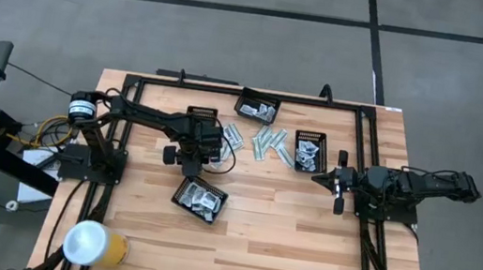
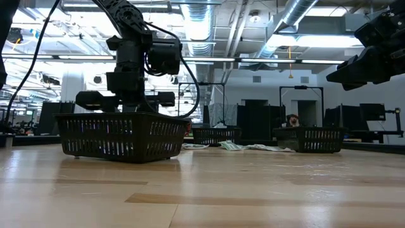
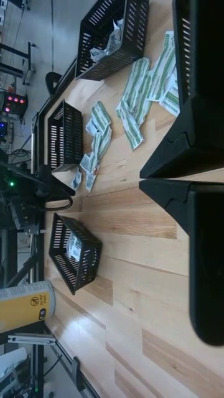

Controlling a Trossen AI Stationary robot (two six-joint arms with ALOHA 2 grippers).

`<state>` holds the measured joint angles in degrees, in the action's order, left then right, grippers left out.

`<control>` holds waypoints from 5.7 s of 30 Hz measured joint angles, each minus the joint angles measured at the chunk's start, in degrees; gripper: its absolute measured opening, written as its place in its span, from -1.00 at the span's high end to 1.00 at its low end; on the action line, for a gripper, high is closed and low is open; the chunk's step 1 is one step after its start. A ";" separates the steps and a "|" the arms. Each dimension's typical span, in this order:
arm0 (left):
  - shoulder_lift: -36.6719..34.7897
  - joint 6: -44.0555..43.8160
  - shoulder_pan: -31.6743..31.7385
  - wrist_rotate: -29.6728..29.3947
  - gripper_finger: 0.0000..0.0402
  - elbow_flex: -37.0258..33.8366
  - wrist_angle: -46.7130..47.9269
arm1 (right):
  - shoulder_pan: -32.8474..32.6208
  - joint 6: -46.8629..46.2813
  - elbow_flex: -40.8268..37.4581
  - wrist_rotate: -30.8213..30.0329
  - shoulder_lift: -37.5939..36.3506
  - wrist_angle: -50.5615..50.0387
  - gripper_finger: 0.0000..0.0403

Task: Pick & Place First Aid Supplies
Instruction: Put the white towelette pack into the bottom black bin

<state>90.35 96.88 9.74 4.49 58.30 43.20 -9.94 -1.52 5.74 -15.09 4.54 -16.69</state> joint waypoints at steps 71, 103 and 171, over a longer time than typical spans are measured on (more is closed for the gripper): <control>-0.80 -1.60 -5.73 -6.79 0.97 -1.81 -1.56 | 0.00 0.00 -0.01 0.00 -0.01 0.00 0.96; -25.46 -16.30 -8.02 -13.47 0.97 -23.19 -19.63 | -0.02 -0.02 -0.02 0.02 0.00 0.01 0.96; -19.19 -11.80 -2.60 -11.91 0.35 -31.82 -39.85 | 0.01 0.00 -0.02 0.02 0.00 -0.02 0.96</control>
<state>71.16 85.08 7.14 -7.42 26.48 3.36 -9.93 -1.52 5.72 -15.07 4.54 -16.71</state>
